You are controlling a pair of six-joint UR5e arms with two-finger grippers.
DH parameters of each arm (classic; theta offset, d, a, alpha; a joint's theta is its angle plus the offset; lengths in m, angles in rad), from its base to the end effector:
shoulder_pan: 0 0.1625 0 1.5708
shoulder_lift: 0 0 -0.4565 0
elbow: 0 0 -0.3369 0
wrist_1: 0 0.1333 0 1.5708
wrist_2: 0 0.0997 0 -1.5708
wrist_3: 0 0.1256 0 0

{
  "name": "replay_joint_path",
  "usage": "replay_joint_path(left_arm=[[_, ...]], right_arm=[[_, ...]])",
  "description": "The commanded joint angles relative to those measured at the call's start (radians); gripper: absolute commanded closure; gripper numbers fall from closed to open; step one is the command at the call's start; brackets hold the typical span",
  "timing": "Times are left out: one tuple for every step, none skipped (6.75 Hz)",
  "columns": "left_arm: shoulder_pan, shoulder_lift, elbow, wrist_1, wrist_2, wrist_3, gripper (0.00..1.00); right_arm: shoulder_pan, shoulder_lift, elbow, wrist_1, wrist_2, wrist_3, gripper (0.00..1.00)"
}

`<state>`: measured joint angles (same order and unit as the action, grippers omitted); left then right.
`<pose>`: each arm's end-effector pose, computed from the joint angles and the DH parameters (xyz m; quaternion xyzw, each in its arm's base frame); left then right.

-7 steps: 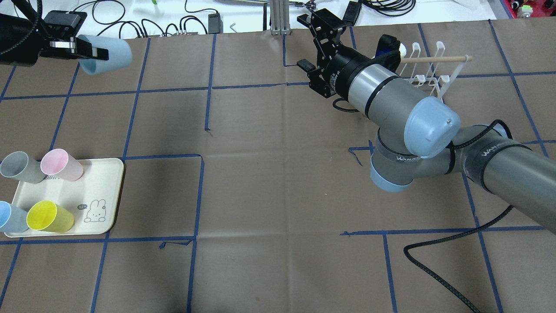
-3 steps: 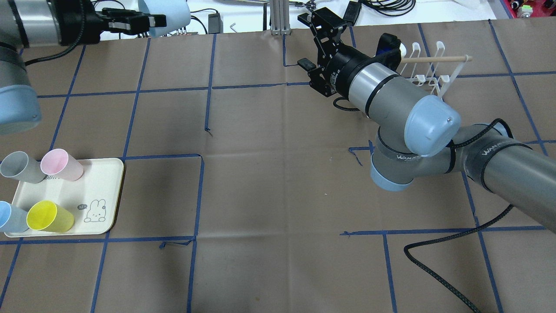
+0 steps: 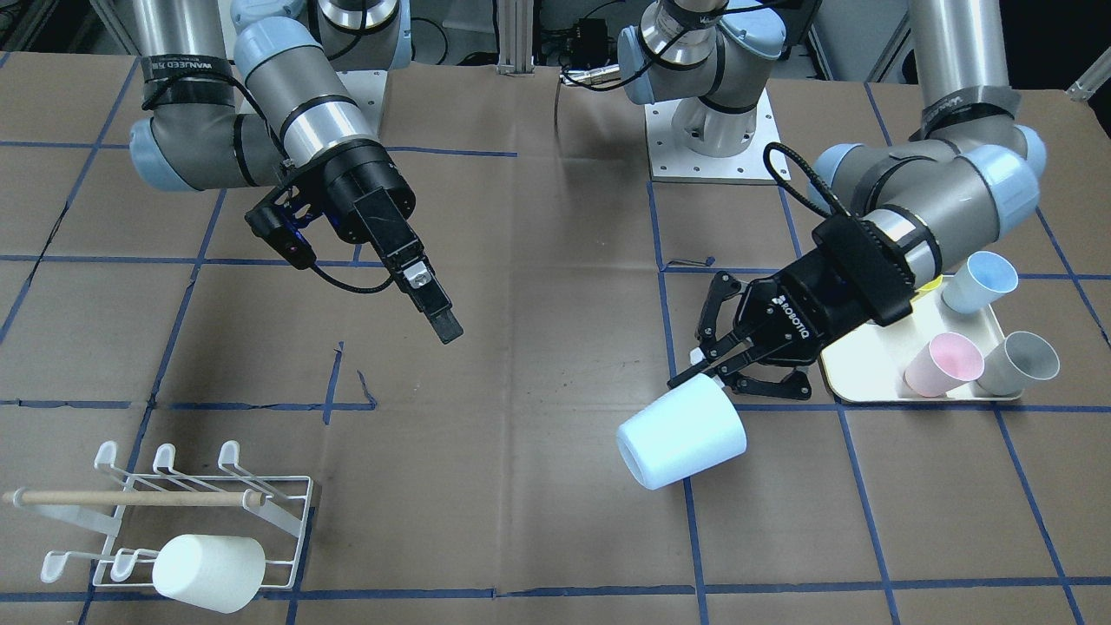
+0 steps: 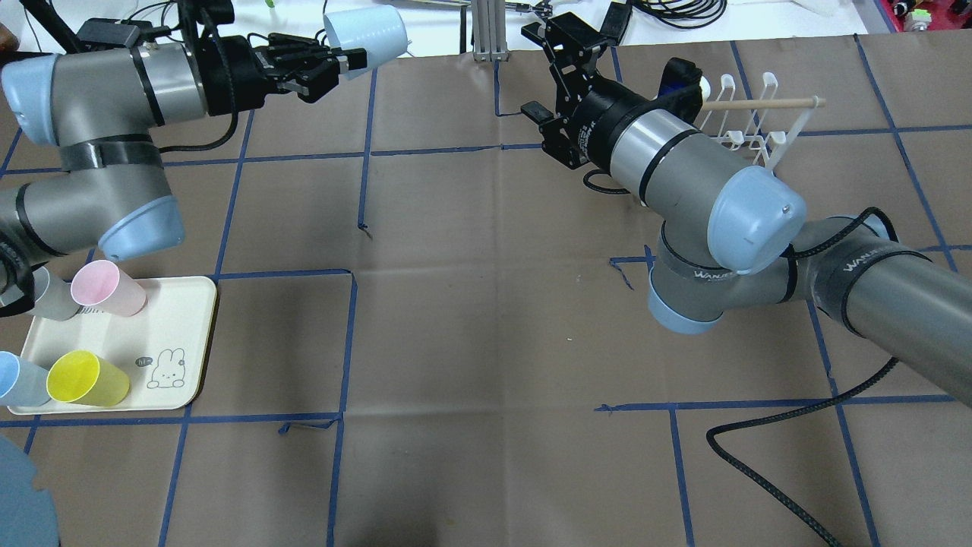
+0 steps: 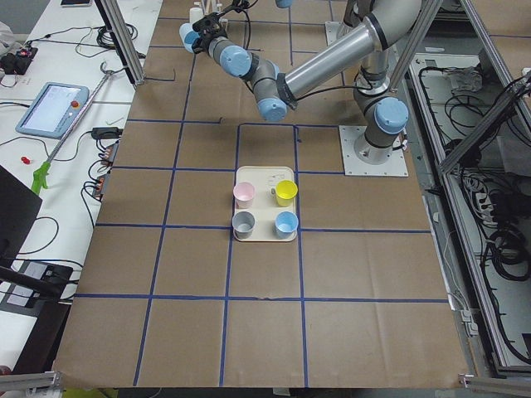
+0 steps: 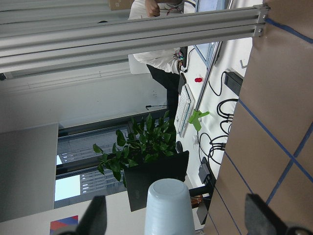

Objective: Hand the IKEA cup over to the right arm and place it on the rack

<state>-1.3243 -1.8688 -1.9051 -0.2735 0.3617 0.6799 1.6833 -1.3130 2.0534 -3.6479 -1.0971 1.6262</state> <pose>-0.1183 -0.5574 0.4263 -0.3484 -0.7196 0.4803 0.3607 0.2452 -0.4724 0.4477 0.4181 0.6545 -0.2481 0.5790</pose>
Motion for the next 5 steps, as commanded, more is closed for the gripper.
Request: replay_joint_path(left_arm=[[-0.009,-0.026,-0.133,0.282,-0.063,-0.086,1.0],[-0.062,-0.02,-0.137,0.292,-0.046,-0.112,1.0],[-0.114,-0.003,-0.134,0.293,-0.017,-0.143,1.0],[-0.134,-0.003,-0.134,0.298,0.015,-0.157,1.0],[-0.135,-0.006,-0.134,0.313,0.016,-0.158,1.0]], right_arm=[[-0.001,0.001,0.001,0.003,-0.001,-0.002,0.0],[-0.001,0.003,0.004,0.006,-0.001,0.0,0.0],[-0.002,0.015,0.005,0.008,-0.01,-0.002,0.0],[-0.002,0.027,0.001,0.027,-0.051,-0.005,0.0],[-0.001,0.028,-0.001,0.058,-0.056,-0.012,0.0]])
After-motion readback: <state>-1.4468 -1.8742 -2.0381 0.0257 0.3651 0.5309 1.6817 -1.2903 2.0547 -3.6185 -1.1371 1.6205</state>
